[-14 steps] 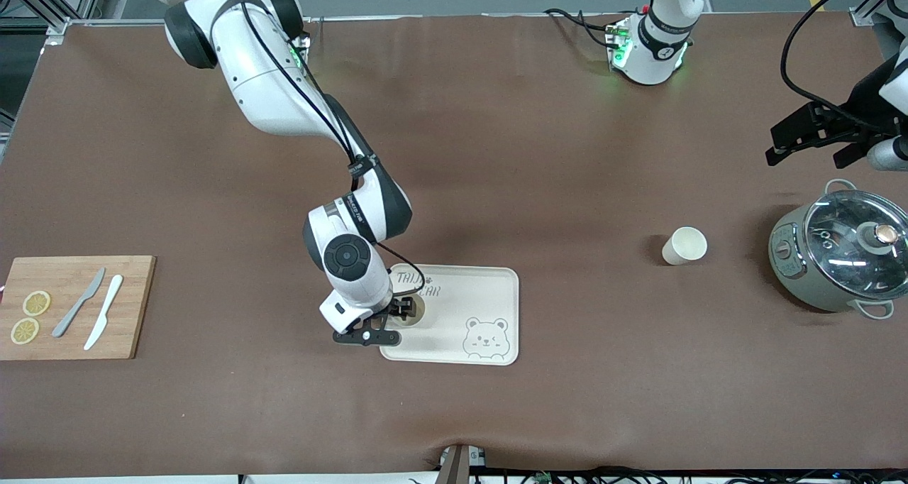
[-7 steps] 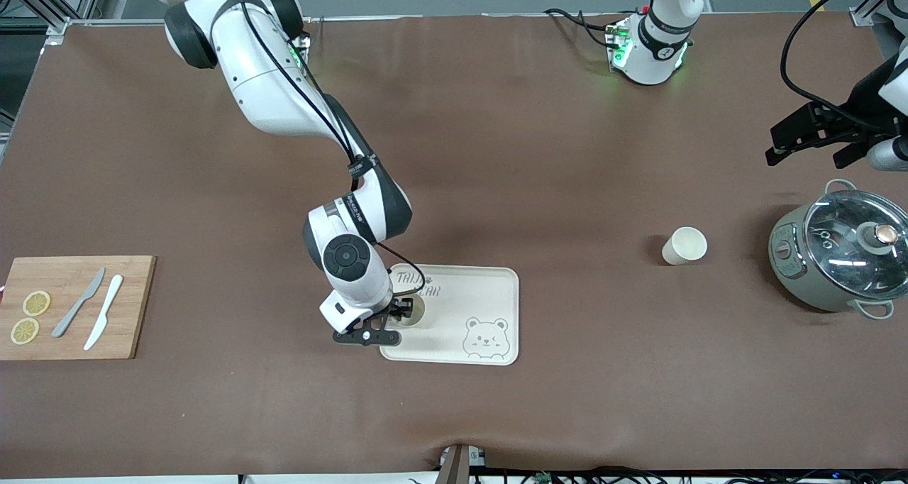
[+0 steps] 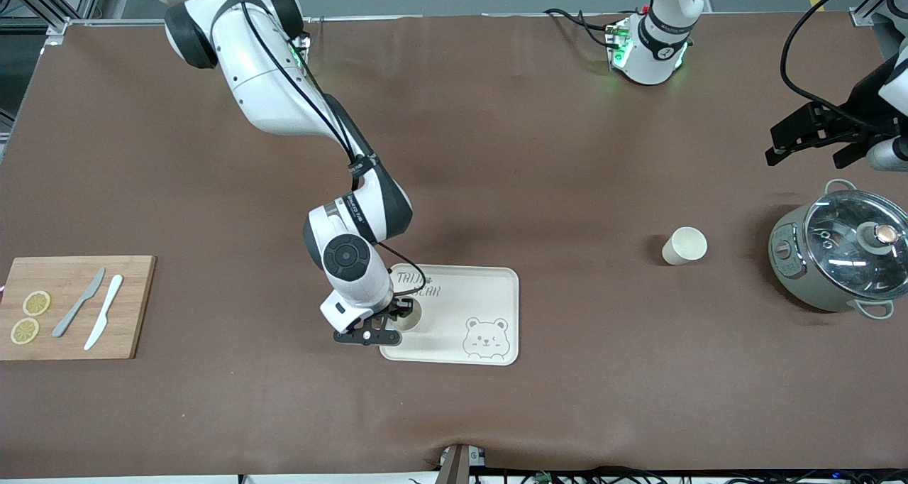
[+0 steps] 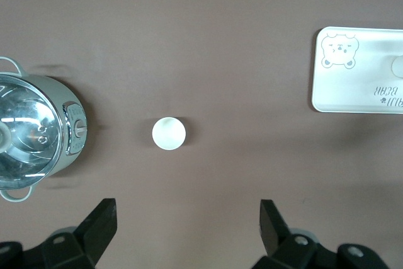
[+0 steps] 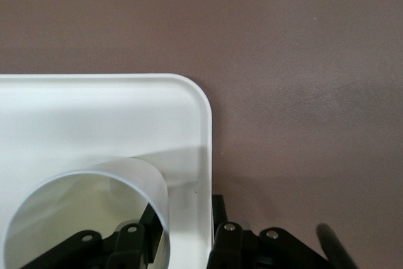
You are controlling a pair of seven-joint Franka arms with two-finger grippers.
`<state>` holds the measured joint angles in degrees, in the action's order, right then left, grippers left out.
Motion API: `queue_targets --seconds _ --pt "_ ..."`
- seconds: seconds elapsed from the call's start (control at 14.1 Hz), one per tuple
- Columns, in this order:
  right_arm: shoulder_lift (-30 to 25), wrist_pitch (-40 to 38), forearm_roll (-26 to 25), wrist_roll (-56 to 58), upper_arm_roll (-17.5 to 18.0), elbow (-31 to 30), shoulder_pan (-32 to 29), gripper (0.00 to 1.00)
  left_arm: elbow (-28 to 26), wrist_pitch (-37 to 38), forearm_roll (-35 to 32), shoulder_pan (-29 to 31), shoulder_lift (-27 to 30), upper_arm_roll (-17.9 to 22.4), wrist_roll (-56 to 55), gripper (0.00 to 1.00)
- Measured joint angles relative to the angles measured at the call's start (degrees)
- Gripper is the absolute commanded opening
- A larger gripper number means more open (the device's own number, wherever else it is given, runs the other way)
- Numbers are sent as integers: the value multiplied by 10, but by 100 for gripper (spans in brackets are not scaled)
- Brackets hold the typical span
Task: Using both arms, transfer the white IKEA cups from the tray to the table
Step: 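Close the right gripper on the white cup's rim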
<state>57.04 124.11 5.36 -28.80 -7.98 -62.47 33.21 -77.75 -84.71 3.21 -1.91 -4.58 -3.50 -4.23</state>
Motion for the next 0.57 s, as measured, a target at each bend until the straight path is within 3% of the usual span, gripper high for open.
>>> queue_targets --seconds 0.42,0.57 --pt "0 0 0 0 0 0 0 13 0 0 0 0 0 0 0 100" --pt "0 0 0 0 0 0 0 1 -1 0 0 0 0 0 0 100"
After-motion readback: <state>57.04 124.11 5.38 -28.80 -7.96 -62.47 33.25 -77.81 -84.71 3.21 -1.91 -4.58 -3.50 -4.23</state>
